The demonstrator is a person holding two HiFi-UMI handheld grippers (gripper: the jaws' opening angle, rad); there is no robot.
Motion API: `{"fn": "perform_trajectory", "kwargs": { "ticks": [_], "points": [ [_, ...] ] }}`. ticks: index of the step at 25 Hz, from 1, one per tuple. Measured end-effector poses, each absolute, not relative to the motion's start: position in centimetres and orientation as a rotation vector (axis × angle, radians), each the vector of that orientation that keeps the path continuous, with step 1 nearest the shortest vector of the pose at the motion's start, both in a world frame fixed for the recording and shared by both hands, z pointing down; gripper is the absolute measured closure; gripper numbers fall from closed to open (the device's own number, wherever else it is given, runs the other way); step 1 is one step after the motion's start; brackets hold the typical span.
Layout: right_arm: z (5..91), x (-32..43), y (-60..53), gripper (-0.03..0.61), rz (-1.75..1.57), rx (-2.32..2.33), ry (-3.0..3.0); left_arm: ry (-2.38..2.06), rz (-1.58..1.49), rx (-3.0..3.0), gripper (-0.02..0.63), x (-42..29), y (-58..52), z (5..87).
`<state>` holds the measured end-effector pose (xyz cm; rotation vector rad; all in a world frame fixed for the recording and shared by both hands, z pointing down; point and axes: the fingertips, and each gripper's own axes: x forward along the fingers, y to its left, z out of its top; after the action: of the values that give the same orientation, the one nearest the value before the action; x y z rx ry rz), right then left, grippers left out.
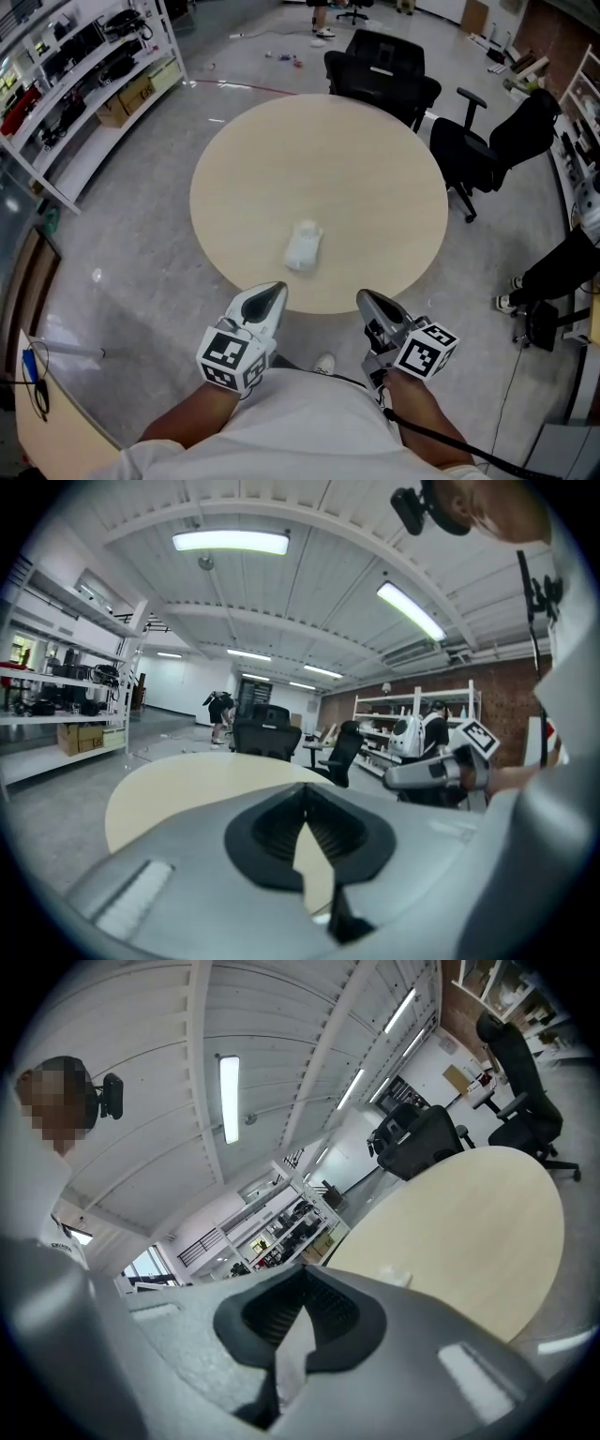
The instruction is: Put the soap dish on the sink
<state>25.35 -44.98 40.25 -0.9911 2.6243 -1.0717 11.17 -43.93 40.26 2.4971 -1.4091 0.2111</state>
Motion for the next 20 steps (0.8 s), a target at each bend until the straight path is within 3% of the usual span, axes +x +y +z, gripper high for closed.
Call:
{"fn": "perform_trajectory", "kwargs": {
  "ticks": [20],
  "points": [
    [39.5, 19.2, -45.4, 0.577, -1.054, -1.109, 2.548, -1.233, 0.207, 2.576, 0.606, 5.6, -46.9, 39.4]
  ]
}}
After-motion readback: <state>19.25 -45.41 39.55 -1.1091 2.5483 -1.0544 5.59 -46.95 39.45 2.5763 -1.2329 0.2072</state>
